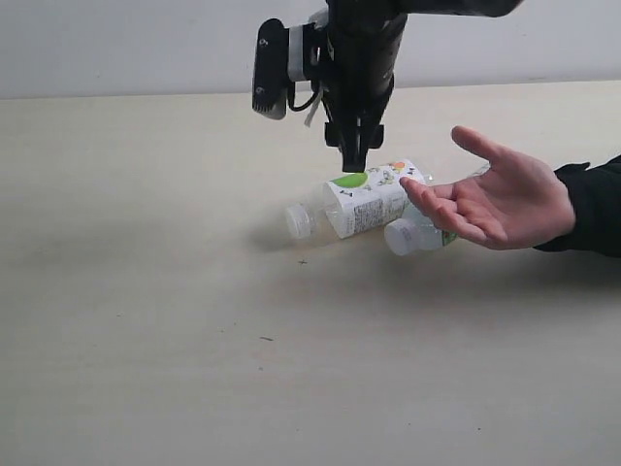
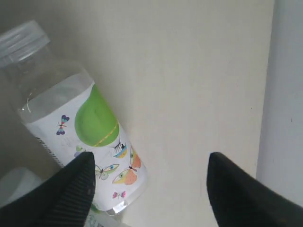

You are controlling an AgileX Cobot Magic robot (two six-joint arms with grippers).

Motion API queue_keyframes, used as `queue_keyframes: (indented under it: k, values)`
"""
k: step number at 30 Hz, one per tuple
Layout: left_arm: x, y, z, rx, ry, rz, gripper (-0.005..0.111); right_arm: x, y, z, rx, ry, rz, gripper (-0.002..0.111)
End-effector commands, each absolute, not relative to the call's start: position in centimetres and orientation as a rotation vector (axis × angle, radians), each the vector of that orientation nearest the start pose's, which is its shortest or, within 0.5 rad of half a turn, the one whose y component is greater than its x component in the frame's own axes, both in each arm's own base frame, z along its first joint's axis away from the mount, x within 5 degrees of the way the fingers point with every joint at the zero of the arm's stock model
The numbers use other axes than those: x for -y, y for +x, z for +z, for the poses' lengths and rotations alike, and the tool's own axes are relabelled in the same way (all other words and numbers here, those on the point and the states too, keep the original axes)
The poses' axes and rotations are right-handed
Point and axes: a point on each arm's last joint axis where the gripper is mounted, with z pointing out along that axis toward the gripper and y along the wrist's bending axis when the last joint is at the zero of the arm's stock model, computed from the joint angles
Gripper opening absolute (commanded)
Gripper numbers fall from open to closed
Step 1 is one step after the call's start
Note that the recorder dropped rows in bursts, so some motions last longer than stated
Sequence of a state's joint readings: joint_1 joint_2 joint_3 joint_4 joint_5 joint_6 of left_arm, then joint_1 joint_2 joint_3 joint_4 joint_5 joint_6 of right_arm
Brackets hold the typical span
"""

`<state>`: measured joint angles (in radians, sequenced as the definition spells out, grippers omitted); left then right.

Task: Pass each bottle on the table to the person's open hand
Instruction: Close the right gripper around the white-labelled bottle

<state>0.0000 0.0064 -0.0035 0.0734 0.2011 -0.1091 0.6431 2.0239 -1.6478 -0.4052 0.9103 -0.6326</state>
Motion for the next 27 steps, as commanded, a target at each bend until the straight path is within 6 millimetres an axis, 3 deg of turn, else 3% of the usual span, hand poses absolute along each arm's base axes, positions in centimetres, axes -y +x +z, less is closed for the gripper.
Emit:
queue_keyframes:
  k: [1,5,10,18,27]
  values:
    - [-0.1,5.6,19.5,-1.681,-0.04,-0.013,0.0,-24.2,37.3,22.4,-1.971,-1.917,-0.53,0.068]
    - [-0.1,5.6,19.5,-1.681,-0.04,-0.013,0.0,-24.0,37.2,20.3,-1.969,-2.086,-0.556,0.072]
    - [-0.1,5.6,19.5,-1.681,-0.04,-0.013,0.0,-24.2,37.2,19.3,-1.904,-2.197,-0.543,0.072]
    - [-0.1,5.6,19.5,-1.681,-0.04,-0.013,0.0,-24.5,36.9,18.9,-1.869,-2.257,-0.468,0.079]
    - [-0.1,5.6,19.5,-1.681,-0.04,-0.013,0.0,-24.7,37.2,16.5,-1.848,-2.349,-0.46,0.079]
